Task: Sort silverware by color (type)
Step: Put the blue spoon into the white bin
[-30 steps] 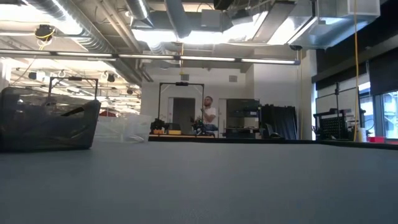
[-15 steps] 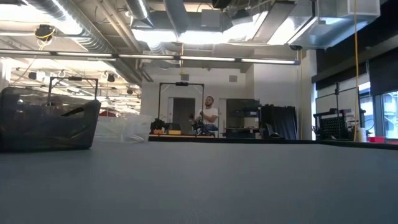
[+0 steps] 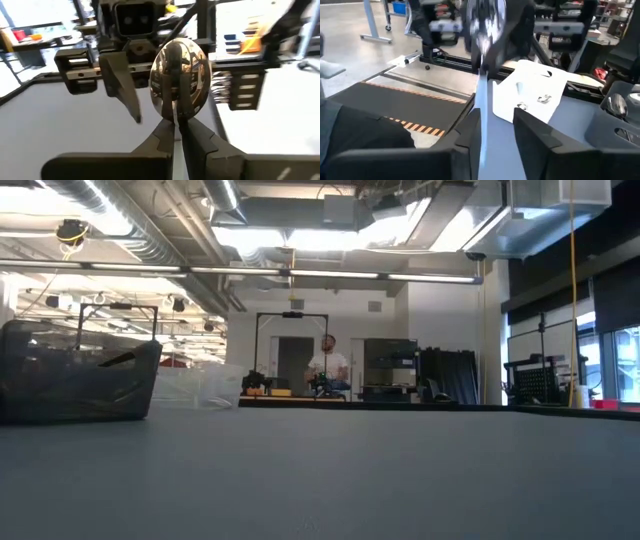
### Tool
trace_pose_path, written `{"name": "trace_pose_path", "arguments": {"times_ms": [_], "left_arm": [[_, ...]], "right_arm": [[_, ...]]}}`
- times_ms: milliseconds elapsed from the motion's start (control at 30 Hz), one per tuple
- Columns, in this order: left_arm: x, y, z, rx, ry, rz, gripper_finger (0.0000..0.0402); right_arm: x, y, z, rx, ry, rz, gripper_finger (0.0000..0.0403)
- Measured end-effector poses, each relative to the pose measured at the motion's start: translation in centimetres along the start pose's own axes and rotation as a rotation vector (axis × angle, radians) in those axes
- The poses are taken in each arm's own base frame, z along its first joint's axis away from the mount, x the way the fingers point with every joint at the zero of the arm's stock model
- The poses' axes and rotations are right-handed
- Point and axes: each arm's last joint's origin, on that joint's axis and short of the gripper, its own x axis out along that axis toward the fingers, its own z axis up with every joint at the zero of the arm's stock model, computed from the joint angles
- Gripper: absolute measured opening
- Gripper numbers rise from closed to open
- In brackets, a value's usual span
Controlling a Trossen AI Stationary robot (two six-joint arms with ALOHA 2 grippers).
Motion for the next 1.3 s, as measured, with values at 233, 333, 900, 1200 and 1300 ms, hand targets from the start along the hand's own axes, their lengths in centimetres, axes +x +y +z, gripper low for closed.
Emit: {"name": "trace_pose_path", "arguments": {"times_ms": [233,333,900,1200,1300], "left_arm": [[-4.6,0.7,2.5,-0.114,0.049,-0.108,0.0013],[-6.2,1.3,3.3,-0.171,0.094,-0.156,0.0013],[-12.6,8.3,2.7,-0.51,0.837,-0.13,0.0013],[-14.3,9.0,0.5,-0.31,1.0,0.0,0.0015],[-14.4,8.4,-0.1,-0.278,1.006,-0.002,0.0023]], "right_arm": [[-1.1,1.5,1.2,-0.03,-0.012,0.041,0.0111],[-1.1,1.6,1.1,-0.037,0.002,0.045,0.0111],[-1.1,1.4,0.3,-0.047,0.089,0.044,0.0111],[-1.1,1.4,0.0,-0.048,0.114,0.045,0.0111],[-1.1,1.4,0.0,-0.048,0.114,0.045,0.0111]]}}
